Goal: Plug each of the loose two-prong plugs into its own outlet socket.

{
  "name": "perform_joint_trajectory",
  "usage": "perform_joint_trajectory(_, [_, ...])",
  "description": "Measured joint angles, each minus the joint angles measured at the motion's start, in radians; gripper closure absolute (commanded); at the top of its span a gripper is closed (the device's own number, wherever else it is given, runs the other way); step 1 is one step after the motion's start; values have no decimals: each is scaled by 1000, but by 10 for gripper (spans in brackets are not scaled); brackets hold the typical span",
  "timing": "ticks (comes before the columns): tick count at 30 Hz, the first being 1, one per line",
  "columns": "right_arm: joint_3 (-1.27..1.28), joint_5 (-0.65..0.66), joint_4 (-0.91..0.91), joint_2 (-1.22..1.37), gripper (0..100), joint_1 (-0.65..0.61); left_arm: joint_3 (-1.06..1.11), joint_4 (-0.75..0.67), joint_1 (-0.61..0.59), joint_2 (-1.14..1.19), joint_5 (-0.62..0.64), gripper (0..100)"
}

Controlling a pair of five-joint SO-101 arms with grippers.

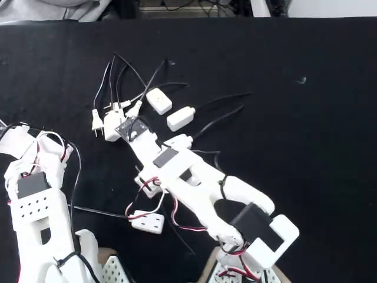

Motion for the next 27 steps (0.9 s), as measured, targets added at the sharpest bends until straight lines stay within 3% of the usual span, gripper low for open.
perform_joint_trajectory(5, [0, 100, 118, -107, 988, 157, 0, 0, 0, 0, 0, 970])
perform_joint_trajectory(10, [57, 361, 273, -331, 987, 316, 0, 0, 0, 0, 0, 970])
perform_joint_trajectory(14, [193, 543, 284, -483, 986, 347, 0, -18, 0, 0, 0, 970])
perform_joint_trajectory(19, [411, 563, 169, -525, 915, 318, 0, -26, 0, 0, 0, 970])
perform_joint_trajectory(27, [460, 434, 117, -526, 888, 199, 0, -26, 0, 0, 0, 970])
